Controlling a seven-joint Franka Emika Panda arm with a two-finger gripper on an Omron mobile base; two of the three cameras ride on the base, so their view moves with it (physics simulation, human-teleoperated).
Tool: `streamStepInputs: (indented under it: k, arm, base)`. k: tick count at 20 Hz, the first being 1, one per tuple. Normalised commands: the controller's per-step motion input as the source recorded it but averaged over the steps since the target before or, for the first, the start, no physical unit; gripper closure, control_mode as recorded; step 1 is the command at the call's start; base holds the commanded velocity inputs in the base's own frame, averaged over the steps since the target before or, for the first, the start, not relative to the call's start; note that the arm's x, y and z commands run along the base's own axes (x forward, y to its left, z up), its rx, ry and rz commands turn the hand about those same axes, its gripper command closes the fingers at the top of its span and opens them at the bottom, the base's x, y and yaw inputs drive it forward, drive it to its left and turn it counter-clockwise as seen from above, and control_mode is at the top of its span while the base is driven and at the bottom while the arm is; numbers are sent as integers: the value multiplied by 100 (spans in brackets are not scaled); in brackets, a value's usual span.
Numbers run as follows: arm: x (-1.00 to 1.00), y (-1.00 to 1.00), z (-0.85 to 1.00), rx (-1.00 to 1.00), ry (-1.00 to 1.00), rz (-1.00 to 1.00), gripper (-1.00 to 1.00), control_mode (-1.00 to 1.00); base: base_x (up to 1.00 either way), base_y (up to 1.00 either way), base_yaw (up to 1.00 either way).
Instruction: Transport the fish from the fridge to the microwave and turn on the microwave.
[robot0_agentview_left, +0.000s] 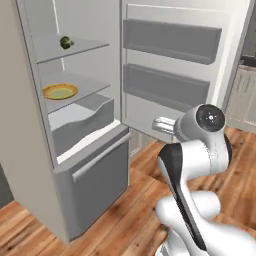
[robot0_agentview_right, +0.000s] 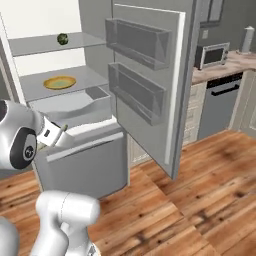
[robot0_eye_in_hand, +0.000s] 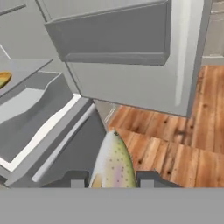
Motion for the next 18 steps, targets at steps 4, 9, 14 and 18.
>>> streamStepInputs:
  k: [4, 9, 14, 18]
  arm:
    - [0, 0, 0, 0, 0, 0, 100, 100]
    - [0, 0, 0, 0, 0, 0, 100, 100]
    - [0, 0, 0, 0, 0, 0, 100, 100]
    - [0, 0, 0, 0, 0, 0, 100, 100]
  base:
    - [-33, 10, -57]
    - [-19, 0, -51]
    - [-2, -1, -41]
    - [2, -14, -22]
